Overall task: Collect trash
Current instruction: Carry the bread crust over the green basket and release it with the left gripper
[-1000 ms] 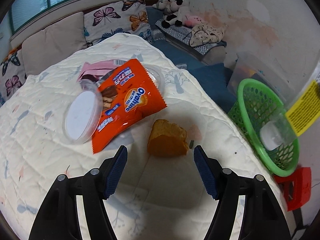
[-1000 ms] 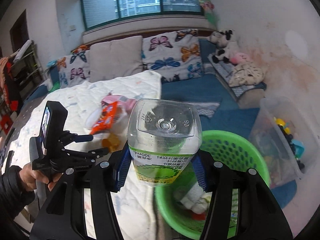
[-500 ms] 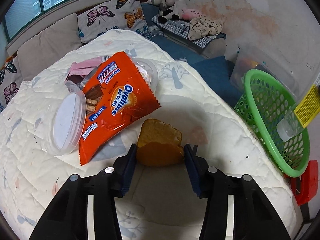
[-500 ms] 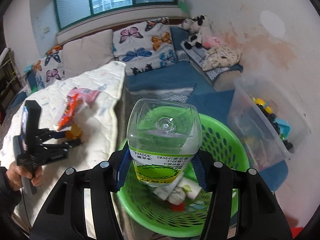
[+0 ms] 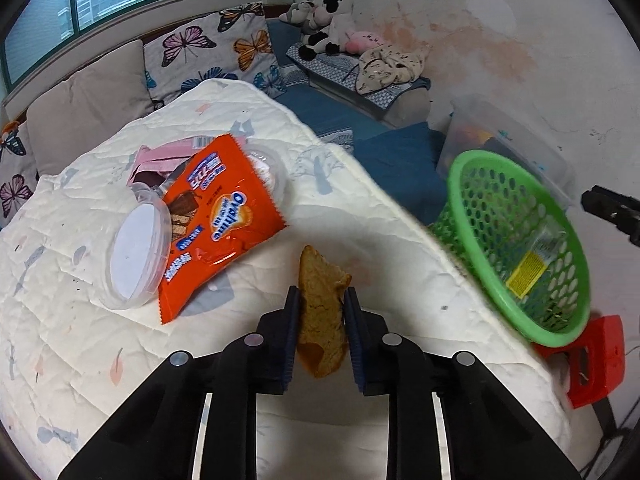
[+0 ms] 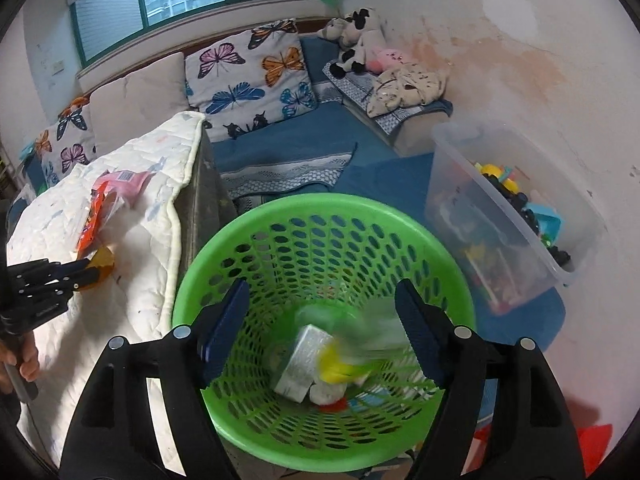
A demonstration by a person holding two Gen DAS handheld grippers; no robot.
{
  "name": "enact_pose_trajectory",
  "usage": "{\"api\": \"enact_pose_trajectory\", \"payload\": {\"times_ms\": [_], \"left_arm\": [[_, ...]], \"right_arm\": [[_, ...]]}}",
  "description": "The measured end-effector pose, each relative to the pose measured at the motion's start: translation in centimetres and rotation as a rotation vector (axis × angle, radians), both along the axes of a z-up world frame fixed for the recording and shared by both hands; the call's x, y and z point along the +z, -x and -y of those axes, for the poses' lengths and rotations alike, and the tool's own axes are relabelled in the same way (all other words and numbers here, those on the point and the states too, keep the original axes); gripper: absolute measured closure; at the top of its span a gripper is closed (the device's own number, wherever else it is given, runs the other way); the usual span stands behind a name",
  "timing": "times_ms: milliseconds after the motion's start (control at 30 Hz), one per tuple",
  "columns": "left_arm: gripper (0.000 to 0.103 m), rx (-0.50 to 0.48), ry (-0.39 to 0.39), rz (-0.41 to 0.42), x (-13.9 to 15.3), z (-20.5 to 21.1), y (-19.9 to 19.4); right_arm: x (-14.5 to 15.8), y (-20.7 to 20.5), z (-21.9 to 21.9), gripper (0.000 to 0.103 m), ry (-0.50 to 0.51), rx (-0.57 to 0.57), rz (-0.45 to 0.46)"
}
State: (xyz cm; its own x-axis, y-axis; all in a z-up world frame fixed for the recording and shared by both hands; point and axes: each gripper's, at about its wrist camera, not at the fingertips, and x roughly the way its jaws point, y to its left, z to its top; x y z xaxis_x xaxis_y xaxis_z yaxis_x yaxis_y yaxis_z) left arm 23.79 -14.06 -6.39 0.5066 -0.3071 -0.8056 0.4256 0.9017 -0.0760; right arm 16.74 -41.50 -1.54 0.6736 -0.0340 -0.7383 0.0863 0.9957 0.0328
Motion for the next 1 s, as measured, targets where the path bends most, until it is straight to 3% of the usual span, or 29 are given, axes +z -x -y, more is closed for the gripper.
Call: {"api": "enact_pose_trajectory", "payload": {"times_ms": [433,867,967,1000], "left_arm": [[0.081,-0.162,0.076,0.014,3.1,6.8,3.2],[0.08,-0.257,0.061,-0.046,1.4,14.2,4.2],[0.072,-0.263,0.056,-0.061,0.9,14.8,4.3],[0.065,-0.262,0.059,-0.059,0.8,14.9,4.3]], "right_arm": [[1.1,3.2,1.6,0.024,-0.012,-0.008,0.04],[1.0,5.8,2.7,0.024,-0.024,-0.014,0.047],[0.8,6.0,2.8,0.024,-0.026,-0.015,0.044],[0.7,6.0,2.8,0.024,-0.028,-0.016,0.043]]}}
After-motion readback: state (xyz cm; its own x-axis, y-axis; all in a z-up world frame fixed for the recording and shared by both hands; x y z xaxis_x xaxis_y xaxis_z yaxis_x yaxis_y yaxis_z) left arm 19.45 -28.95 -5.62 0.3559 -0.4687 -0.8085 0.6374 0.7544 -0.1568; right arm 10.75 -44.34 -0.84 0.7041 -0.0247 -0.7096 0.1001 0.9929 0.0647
